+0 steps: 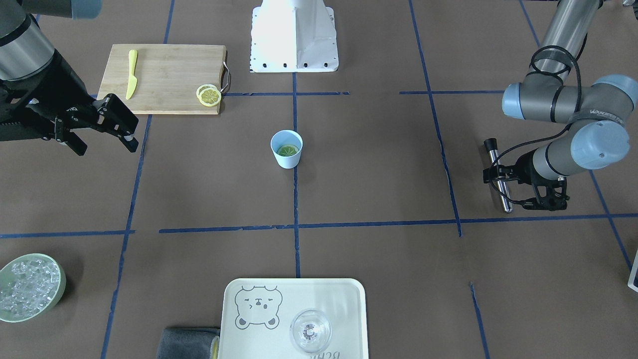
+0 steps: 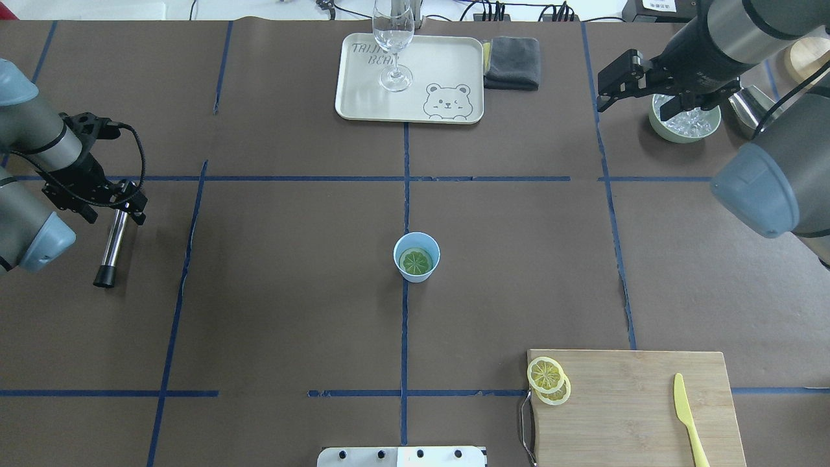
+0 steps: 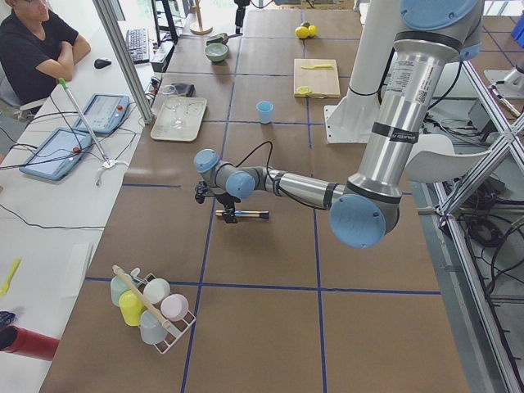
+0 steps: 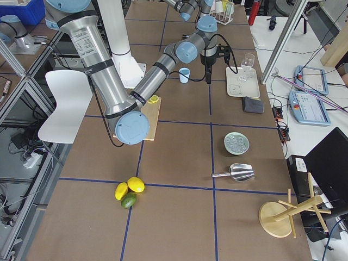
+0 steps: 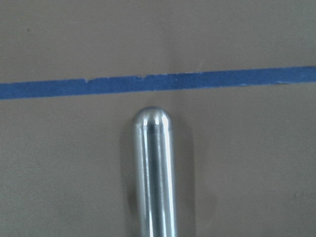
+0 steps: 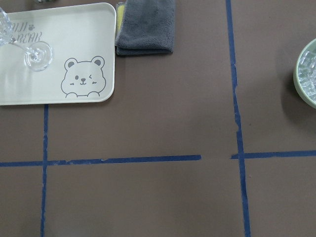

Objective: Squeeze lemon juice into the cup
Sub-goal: 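Grasp the metal rod with the left gripper and lift it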

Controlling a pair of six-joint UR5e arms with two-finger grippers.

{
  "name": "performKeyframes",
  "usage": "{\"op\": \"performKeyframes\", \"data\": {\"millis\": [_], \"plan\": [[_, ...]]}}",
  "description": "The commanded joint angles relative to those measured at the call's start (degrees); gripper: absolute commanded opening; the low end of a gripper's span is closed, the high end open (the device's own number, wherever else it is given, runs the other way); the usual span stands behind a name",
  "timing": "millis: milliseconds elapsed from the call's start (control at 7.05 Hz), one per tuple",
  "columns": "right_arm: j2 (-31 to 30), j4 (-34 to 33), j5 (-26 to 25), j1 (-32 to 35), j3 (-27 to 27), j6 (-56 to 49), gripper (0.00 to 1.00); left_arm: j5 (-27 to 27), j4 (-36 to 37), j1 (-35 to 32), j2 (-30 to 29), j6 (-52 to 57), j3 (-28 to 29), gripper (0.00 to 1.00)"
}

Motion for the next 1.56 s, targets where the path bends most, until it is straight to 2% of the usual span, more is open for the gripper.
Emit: {"op": "performKeyframes", "data": {"millis": [0, 142, 284, 425, 709, 851, 993, 1276, 1418], "plan": [[0.0, 0.0, 0.0, 0.1, 0.0, 0.0, 1.00, -0.1, -0.2, -0.1, -0.7, 0.0, 1.0, 1.00], [0.0, 0.0, 0.0, 0.1, 0.0, -0.1, 1.00, -0.1, -0.2, -0.1, -0.7, -0.1, 1.0, 0.92], [0.0, 0.0, 0.0, 0.0, 0.0, 0.0, 1.00, -0.1, -0.1, -0.1, -0.8, -0.2, 1.1, 0.79], [0.0, 0.0, 0.1, 0.1, 0.0, 0.0, 1.00, 0.0, 0.0, -0.1, -0.8, -0.3, 1.1, 0.62], [0.1, -0.1, 0.1, 0.2, 0.0, 0.0, 1.00, 0.0, -0.1, -0.1, -0.8, -0.3, 1.0, 0.16], [0.1, -0.1, 0.1, 0.3, 0.0, 0.0, 1.00, 0.2, -0.1, -0.1, -0.8, -0.3, 0.9, 0.00], [0.1, -0.1, 0.1, 0.4, 0.0, 0.0, 1.00, 2.9, 0.0, -0.2, -0.8, -0.3, 0.5, 0.00], [-0.1, -0.5, 0.1, 0.9, 0.8, 0.0, 1.00, 8.1, 0.4, -1.7, -0.1, -0.3, -8.8, 0.00], [-0.3, -0.6, 0.1, 1.1, 0.7, 0.0, 1.00, 9.2, 0.4, -1.7, 0.0, -0.3, -11.6, 0.00]]}}
